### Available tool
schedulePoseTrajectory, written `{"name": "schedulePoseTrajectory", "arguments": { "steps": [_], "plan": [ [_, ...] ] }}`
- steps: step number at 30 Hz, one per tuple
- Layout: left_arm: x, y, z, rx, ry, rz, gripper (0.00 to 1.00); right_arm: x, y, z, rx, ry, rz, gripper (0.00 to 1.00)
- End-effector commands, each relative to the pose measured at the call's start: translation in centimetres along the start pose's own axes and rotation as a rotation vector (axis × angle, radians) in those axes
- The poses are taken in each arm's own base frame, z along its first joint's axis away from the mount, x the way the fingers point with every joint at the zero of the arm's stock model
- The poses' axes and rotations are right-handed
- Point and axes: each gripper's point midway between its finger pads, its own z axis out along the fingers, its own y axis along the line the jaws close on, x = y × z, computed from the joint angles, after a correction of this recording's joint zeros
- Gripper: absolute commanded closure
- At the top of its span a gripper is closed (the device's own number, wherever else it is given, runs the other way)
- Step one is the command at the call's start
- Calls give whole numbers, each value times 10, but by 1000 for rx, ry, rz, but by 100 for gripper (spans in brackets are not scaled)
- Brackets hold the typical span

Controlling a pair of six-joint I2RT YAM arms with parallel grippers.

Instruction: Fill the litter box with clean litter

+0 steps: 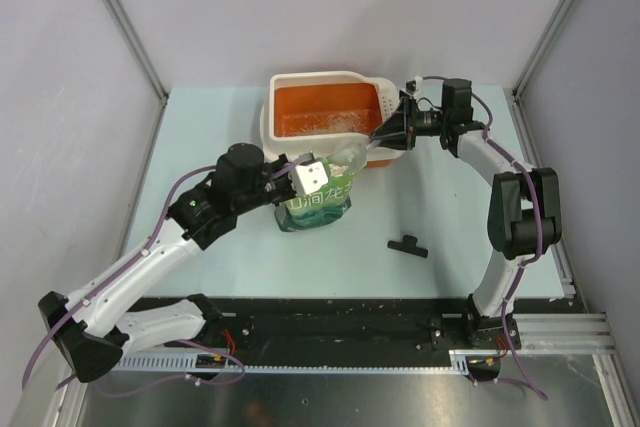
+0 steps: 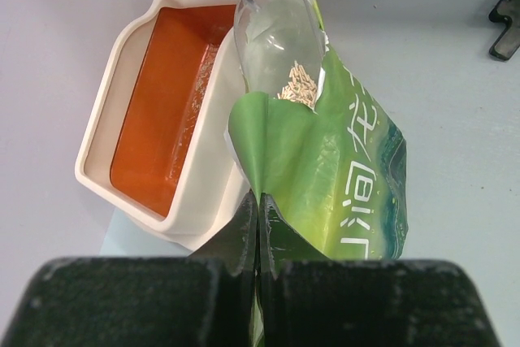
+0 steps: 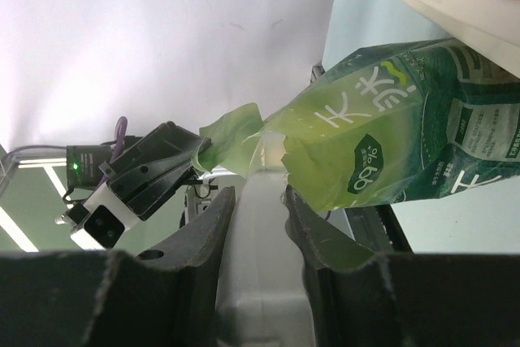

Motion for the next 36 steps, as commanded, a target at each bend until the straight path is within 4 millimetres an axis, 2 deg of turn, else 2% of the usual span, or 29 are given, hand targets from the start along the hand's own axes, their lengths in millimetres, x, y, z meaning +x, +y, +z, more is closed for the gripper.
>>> {"name": "schedulePoseTrajectory", "arguments": {
  "steps": [1,9,14,22,24,27,36],
  "plan": [
    [-23,27,-18,-93,-45,26,100,-26,23,-36,14,-145,-126,100],
    [-25,31,-18,-103,-44,36,100,-17,46,-28,35,-156,-174,100],
    [-23,30,-18,-105,-45,29,100,-15,49,-26,85,-162,-186,100],
    [-21,28,-19,-107,-44,23,100,-16,25,-22,123,-154,-170,100],
    [-21,28,-20,-107,-44,23,100,-15,15,-20,95,-128,-100,100],
    [-19,29,-19,-110,-37,24,100,-22,16,-24,39,-110,-44,100],
    [-16,31,-17,-115,-23,37,100,-30,32,-30,-49,-74,-119,100]
  ]
}}
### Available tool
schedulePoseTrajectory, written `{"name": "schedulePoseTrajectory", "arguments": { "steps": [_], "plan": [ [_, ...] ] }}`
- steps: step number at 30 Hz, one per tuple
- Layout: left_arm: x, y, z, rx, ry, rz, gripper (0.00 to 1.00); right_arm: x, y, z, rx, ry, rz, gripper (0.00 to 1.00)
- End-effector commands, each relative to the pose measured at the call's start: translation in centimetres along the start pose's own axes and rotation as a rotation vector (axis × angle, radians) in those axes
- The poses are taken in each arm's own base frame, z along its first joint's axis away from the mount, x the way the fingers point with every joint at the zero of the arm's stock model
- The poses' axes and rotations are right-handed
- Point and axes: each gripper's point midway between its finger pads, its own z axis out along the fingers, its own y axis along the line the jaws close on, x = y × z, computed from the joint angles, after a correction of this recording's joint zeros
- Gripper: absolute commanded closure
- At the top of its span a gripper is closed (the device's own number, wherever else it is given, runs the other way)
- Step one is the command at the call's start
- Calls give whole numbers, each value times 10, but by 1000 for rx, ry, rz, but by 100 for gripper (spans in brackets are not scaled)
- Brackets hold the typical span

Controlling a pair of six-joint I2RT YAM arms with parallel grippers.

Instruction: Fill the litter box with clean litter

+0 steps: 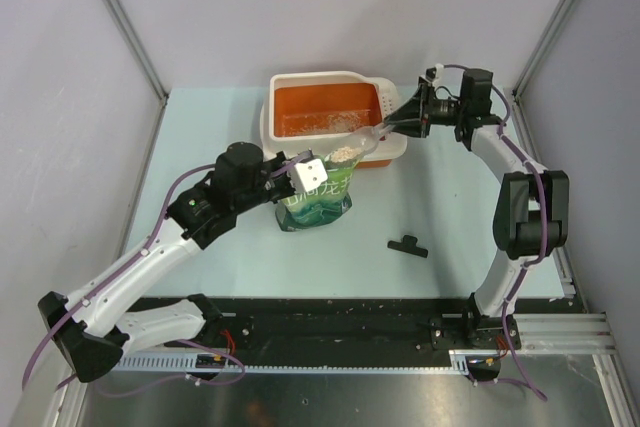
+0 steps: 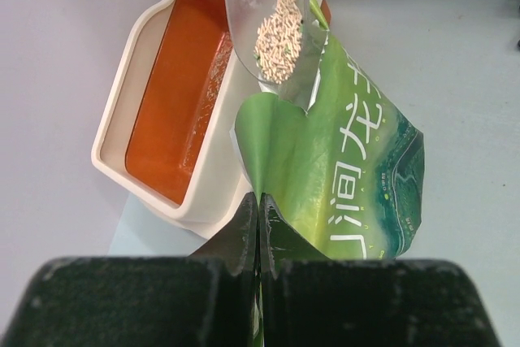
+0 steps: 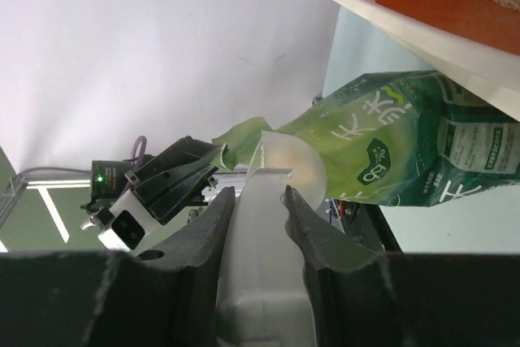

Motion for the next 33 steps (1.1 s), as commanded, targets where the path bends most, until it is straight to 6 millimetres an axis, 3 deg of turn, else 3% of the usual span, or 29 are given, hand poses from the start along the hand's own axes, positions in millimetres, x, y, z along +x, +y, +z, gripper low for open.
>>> {"name": "schedulePoseTrajectory", "arguments": {
  "steps": [1,9,13,16,17,18,20,22,23,24,25,27,28,31,33],
  "plan": [
    [-19,24,-15,-79,-47,27,100,-8,17,-4,-62,11,-83,100],
    [-18,32,-13,-92,-40,28,100,-24,19,-10,-67,-5,-88,100],
    [-15,33,-13,-98,-30,26,100,-47,13,-13,-63,-28,-99,100],
    [-13,33,-12,-96,-22,29,100,-66,20,-12,-68,-40,-144,100],
    [-13,32,-11,-95,-22,31,100,-80,9,-20,-59,-67,-132,100],
    [-14,34,-12,-98,-24,30,100,-87,14,-21,-61,-74,-165,100],
    [-15,35,-11,-98,-24,33,100,-101,-2,-20,-53,-84,-160,100],
    [-16,36,-10,-98,-24,33,100,-116,-6,-22,-47,-109,-218,100],
    [-15,37,-10,-101,-23,32,100,-127,-26,-24,-32,-123,-185,100],
    [-16,38,-10,-103,-25,32,100,-134,-34,-26,-23,-133,-215,100],
    [-16,38,-10,-101,-23,31,100,-146,-29,-30,-16,-159,-262,100],
    [-15,39,-11,-108,-22,29,100,-159,-49,-36,8,-179,-269,100],
    [-14,39,-10,-108,-17,28,100,-168,-42,-40,9,-189,-356,100],
    [-15,40,-12,-110,-20,27,100,-190,-54,-56,66,-260,-398,100],
    [-14,39,-12,-108,-20,24,100,-196,-52,-64,95,-274,-427,100]
  ]
}}
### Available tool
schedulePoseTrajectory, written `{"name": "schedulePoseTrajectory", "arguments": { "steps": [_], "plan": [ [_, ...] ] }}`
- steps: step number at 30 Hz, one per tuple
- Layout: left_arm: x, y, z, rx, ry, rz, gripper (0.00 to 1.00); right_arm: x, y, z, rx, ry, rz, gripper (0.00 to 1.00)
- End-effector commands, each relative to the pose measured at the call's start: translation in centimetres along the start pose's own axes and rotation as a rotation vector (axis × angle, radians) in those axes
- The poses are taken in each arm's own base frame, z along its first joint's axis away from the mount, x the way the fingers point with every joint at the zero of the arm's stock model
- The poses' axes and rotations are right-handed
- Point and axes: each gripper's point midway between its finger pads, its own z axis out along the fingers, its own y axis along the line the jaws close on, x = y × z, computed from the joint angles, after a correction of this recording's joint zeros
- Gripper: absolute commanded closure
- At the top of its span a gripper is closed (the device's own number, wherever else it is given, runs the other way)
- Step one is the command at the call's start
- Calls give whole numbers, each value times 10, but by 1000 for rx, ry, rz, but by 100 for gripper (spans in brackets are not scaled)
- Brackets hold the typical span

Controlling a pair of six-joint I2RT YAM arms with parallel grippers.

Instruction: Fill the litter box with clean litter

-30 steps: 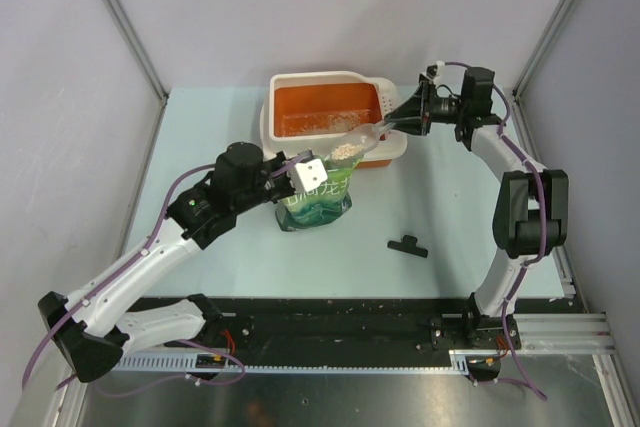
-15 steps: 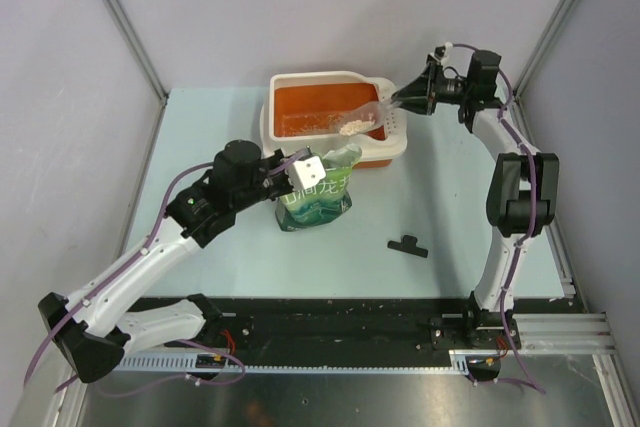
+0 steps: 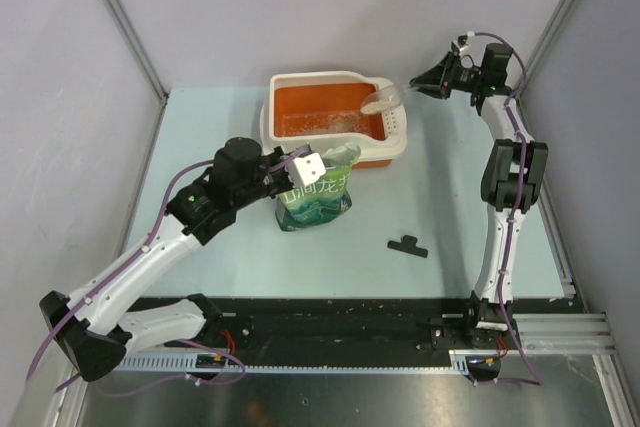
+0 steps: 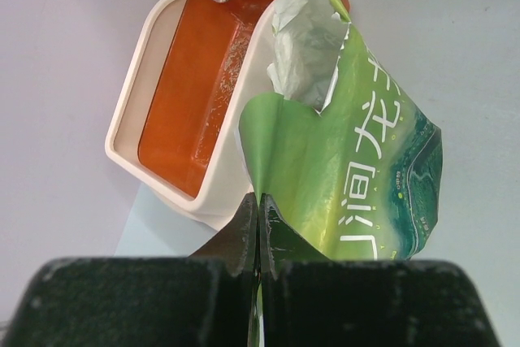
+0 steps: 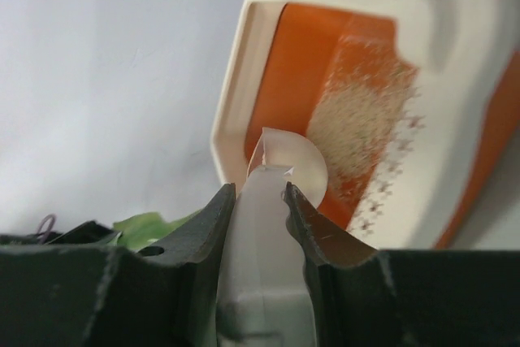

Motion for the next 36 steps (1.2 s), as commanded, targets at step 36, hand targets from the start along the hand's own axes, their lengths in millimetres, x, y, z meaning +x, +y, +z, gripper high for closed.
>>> {"name": "schedulePoseTrajectory", "arguments": {
  "steps": [36],
  "plan": [
    [-17,0,-11,6,-88,-22,100,-66,99,33,454,-209,-980,100]
  ]
}}
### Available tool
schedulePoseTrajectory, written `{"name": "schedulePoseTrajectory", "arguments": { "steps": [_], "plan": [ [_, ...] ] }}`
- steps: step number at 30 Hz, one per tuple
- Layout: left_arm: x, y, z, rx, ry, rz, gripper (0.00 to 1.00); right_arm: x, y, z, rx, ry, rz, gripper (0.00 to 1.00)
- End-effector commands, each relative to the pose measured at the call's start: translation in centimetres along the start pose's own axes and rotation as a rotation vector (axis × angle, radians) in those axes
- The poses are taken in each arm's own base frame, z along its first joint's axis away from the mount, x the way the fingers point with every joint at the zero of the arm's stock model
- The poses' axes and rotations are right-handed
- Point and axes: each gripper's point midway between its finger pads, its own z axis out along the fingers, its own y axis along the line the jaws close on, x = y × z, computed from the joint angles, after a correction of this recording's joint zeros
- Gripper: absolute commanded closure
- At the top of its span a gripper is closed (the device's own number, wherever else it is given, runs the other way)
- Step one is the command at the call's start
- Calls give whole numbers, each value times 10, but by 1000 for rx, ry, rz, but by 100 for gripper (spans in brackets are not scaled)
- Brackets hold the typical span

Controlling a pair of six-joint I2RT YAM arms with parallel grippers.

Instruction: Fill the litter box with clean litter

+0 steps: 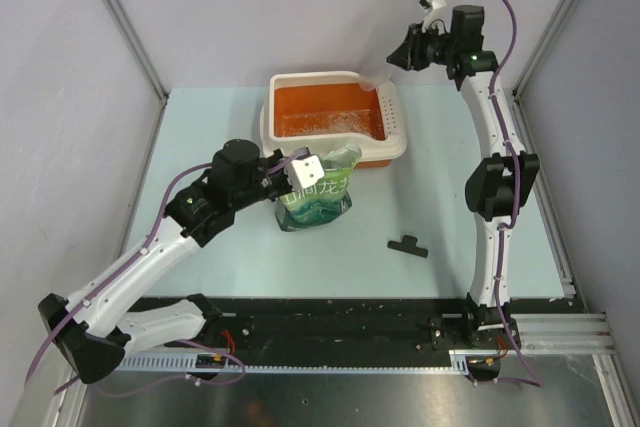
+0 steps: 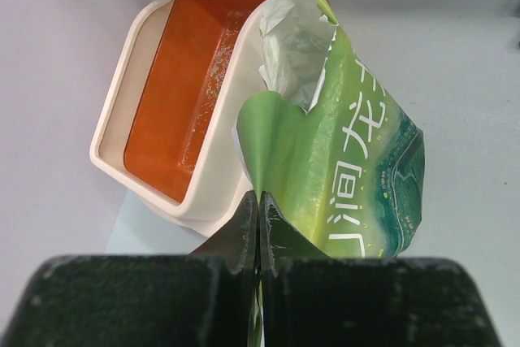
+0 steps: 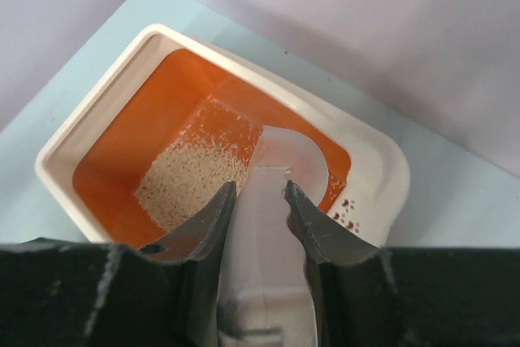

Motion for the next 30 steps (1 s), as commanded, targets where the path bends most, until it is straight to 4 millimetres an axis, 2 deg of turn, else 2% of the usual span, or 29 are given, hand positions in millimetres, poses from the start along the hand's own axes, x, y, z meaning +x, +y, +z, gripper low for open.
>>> {"name": "schedulePoseTrajectory", "arguments": {
  "steps": [1,2,3,4,5,6,7,8,9,10,11,12,13,14,15,17,18,19,20,21,23,24,27,30],
  "plan": [
    [-15,8,-10,-29,-60,1,100,-51,-2,-9,120,-140,-182,100],
    [-15,8,-10,-27,-62,3,100,-61,3,-20,136,-156,-191,100],
    [-16,7,-10,-24,-65,3,100,-61,3,-27,144,-156,-168,100],
    [-17,7,-10,-22,-68,6,100,-46,-9,-34,163,-126,-123,100],
    [-16,6,-9,-17,-69,5,100,-56,0,-54,167,-146,-119,100],
    [-18,5,-8,-11,-76,6,100,-53,-2,-65,175,-143,-96,100],
    [-19,5,-8,-8,-80,7,100,-29,-8,-69,182,-106,-34,100],
    [-20,5,-7,-7,-83,6,100,-29,-20,-92,222,-120,-9,100],
    [-21,5,-6,-4,-87,6,100,-41,-8,-116,237,-154,-14,100],
    [-23,4,-4,5,-93,5,100,-36,-8,-129,253,-160,33,100],
    [-26,5,-3,6,-99,2,100,-10,-23,-142,293,-129,107,100],
    [-27,6,-1,10,-102,1,100,-10,-14,-162,310,-144,122,100],
    [-28,5,-1,15,-106,-5,100,3,-14,-169,319,-124,160,98],
    [-30,6,2,18,-108,-9,100,36,-16,-170,322,-68,225,98],
    [-32,7,2,18,-112,-12,100,43,-14,-189,338,-69,255,98],
    [-35,6,2,28,-121,-24,100,73,-3,-199,285,-28,393,98],
    [-36,6,2,26,-125,-29,100,104,-7,-209,292,2,496,98],
    [-36,5,3,30,-127,-43,100,113,1,-218,268,-1,541,99],
    [-36,4,3,33,-131,-47,100,121,15,-220,189,2,628,99],
    [-37,3,3,34,-135,-54,100,146,14,-227,185,16,718,98],
    [-36,0,3,43,-138,-60,100,159,25,-235,148,15,794,98],
    [-36,0,2,41,-140,-60,100,176,26,-238,148,25,847,98],
    [-35,0,2,42,-140,-63,100,208,30,-246,139,78,897,95],
    [-37,-1,3,45,-146,-68,100,243,25,-248,182,141,910,92]
  ]
}}
